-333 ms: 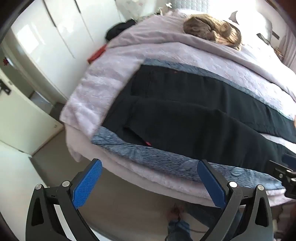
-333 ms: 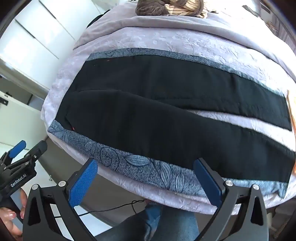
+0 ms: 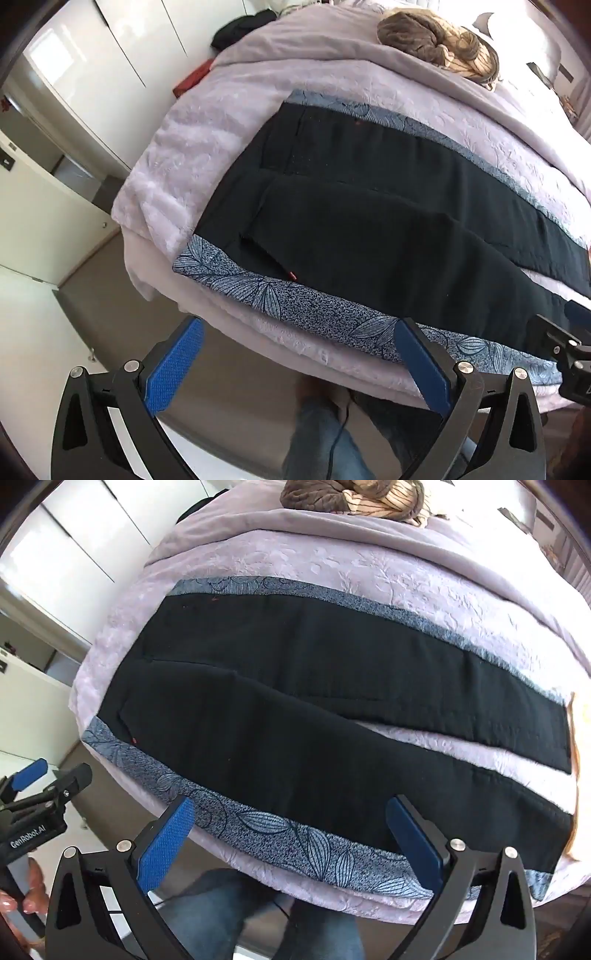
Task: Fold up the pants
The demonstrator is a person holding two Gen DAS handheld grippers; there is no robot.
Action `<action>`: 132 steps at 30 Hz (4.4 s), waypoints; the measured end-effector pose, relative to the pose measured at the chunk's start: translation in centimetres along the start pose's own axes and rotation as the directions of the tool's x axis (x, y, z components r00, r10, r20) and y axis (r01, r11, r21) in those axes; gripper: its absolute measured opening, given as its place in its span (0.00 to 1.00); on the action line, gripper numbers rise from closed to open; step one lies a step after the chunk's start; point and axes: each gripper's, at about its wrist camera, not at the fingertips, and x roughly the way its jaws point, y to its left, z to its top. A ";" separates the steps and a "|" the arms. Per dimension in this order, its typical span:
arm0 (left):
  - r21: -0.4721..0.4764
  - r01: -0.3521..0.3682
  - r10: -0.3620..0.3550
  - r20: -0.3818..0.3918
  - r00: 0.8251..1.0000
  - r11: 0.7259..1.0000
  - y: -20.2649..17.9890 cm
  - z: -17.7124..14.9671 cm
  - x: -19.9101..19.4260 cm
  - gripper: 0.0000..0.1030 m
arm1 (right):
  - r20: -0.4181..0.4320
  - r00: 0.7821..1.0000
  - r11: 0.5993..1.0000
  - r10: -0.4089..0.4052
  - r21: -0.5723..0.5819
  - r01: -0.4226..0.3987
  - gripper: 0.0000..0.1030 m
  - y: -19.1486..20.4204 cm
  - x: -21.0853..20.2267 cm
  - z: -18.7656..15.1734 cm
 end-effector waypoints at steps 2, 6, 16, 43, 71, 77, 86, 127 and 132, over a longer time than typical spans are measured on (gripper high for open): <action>0.038 -0.016 0.015 0.011 1.000 0.999 -0.1 0.5 0.4 1.00 | 0.001 1.000 1.000 -0.011 0.005 0.011 1.00 1.3 0.0 -1.1; 0.126 -0.027 0.022 0.042 0.999 0.992 1.1 1.4 0.8 1.00 | 0.021 0.998 0.997 -0.062 0.036 0.062 1.00 3.0 -0.1 -3.4; 0.273 0.017 -0.014 -0.015 1.000 0.962 3.5 3.2 3.3 1.00 | 0.025 0.995 0.961 -0.098 0.263 0.088 1.00 4.4 0.3 -5.4; 0.263 0.059 -0.045 -0.057 0.997 0.963 4.8 5.4 4.5 1.00 | -0.018 0.996 0.938 -0.091 0.333 0.092 1.00 5.1 -0.1 -4.5; 0.285 0.043 -0.032 -0.044 0.999 0.958 4.7 4.9 4.2 1.00 | -0.013 0.995 0.934 -0.097 0.345 0.096 1.00 5.0 -0.3 -5.1; 0.288 0.043 -0.031 -0.046 0.998 0.957 4.7 4.7 4.3 1.00 | -0.016 0.995 0.932 -0.097 0.349 0.096 1.00 4.9 0.0 -5.8; 0.294 0.037 -0.018 -0.067 0.998 0.955 4.8 4.1 5.5 1.00 | -0.040 0.995 0.930 -0.095 0.352 0.103 1.00 4.5 1.0 -6.6; -0.017 0.480 -0.477 -0.140 0.868 0.877 11.0 2.3 11.6 1.00 | 0.223 0.750 0.548 0.623 0.560 -0.622 0.71 3.0 11.5 -14.1; -0.054 0.506 -0.507 -0.156 0.847 0.861 11.5 1.7 11.2 1.00 | 0.310 0.670 0.438 0.675 0.562 -0.702 0.71 2.9 11.8 -11.7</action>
